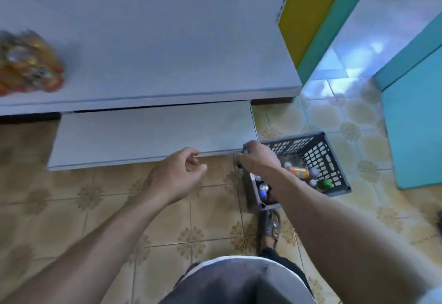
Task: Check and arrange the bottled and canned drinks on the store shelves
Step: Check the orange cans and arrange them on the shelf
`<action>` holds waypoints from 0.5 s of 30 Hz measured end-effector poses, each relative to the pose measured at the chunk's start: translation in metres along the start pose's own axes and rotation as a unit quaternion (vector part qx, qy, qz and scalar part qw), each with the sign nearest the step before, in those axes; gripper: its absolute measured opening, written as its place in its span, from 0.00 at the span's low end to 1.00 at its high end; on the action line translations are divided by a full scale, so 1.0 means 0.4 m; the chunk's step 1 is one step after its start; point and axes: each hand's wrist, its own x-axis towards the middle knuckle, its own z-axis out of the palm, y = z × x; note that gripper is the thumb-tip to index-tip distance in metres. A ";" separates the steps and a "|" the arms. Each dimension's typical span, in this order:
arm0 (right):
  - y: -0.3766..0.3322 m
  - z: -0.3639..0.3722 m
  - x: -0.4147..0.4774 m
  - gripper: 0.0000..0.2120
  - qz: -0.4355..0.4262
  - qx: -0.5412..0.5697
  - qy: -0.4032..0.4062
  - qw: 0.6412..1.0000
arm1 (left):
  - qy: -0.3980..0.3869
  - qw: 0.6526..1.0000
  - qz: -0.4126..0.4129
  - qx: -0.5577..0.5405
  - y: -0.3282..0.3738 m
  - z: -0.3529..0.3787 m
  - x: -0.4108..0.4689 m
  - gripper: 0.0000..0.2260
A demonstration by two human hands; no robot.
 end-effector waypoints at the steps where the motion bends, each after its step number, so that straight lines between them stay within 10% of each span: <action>1: -0.079 0.003 -0.030 0.26 -0.025 0.000 0.002 1.000 | 0.027 1.000 -0.006 0.003 -0.030 -0.061 -0.040 0.17; 15: -0.810 0.094 -0.037 0.26 -0.229 -0.041 -0.013 0.972 | 0.155 0.978 -0.109 -0.091 -0.335 -0.509 -0.104 0.20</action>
